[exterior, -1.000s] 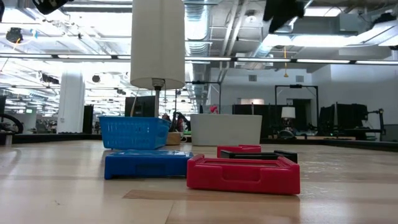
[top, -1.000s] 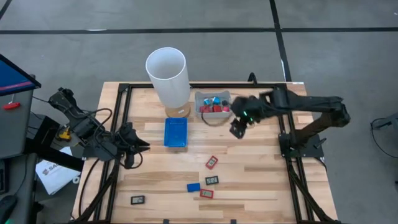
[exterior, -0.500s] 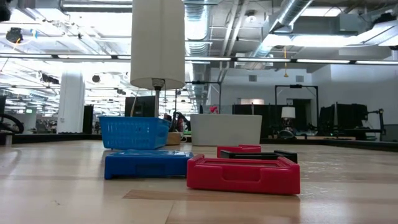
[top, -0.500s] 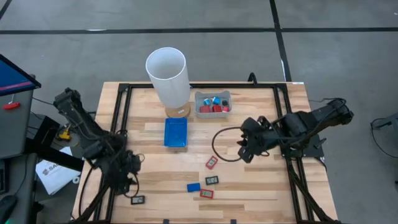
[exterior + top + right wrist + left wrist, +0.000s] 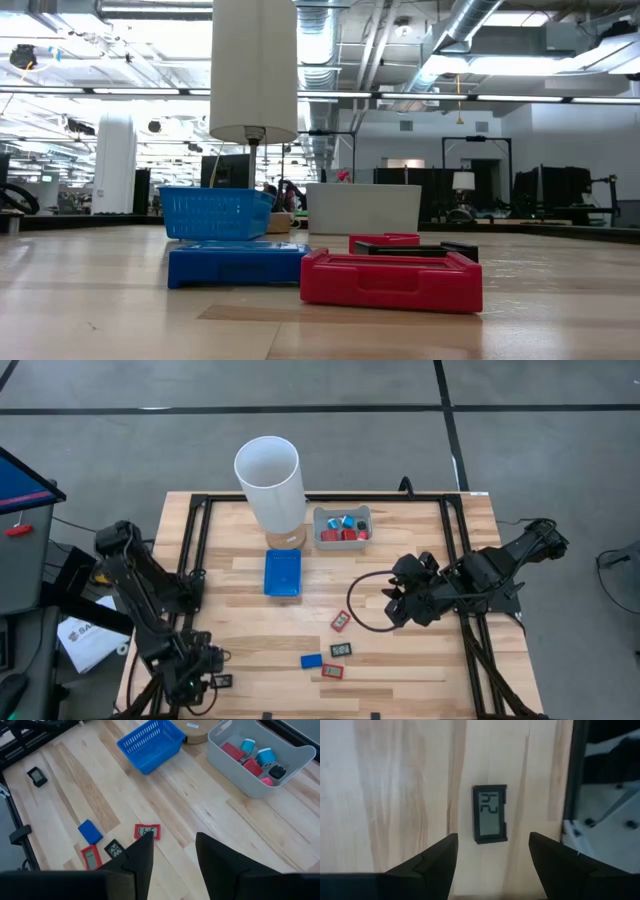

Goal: Pick & Place Office items
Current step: Put the bottom black digital clock into the blue bin

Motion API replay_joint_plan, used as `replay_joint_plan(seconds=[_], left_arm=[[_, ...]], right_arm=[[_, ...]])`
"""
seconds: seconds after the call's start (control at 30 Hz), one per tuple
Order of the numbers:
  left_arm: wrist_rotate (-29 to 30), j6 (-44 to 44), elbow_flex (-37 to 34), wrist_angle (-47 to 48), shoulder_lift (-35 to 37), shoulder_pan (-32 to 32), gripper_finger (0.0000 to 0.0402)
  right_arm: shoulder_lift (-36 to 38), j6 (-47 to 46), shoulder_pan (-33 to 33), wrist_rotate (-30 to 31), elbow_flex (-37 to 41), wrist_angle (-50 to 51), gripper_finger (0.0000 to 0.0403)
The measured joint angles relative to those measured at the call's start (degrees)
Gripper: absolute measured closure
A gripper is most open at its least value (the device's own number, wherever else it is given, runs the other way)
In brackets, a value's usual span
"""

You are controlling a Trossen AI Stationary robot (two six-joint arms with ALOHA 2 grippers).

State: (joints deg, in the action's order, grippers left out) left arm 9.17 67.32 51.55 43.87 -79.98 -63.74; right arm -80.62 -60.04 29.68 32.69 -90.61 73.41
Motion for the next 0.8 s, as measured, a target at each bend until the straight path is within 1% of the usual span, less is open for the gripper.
replay_joint_plan(seconds=[0.1,0.2,0.33,0.43,0.67,0.8], left_arm=[[0.1,-1.8,0.0,-2.1,-2.9,0.0,0.016],[0.4,-1.8,0.0,-2.6,-5.0,0.0,0.016],[1.1,-1.6,0.0,-6.0,-8.1,0.0,0.016],[1.2,-1.7,0.0,-7.0,-10.4,0.1,0.016],[2.7,-1.1,0.0,-7.7,-13.0,0.1,0.016],[3.0,-0.8,0.0,-9.6,-14.2,0.4,0.016]], right_arm=[[0.0,-0.5,0.0,0.0,0.0,0.0,0.0261],[0.0,-1.0,0.3,0.0,0.0,-0.1,0.0262],[0.0,-1.5,0.4,0.2,0.0,-0.1,0.0261],[0.0,-1.5,0.4,0.4,0.0,-0.1,0.0262],[0.0,-1.5,0.4,0.4,0.0,-0.1,0.0261],[0.0,-1.5,0.4,0.4,0.0,-0.1,0.0264]])
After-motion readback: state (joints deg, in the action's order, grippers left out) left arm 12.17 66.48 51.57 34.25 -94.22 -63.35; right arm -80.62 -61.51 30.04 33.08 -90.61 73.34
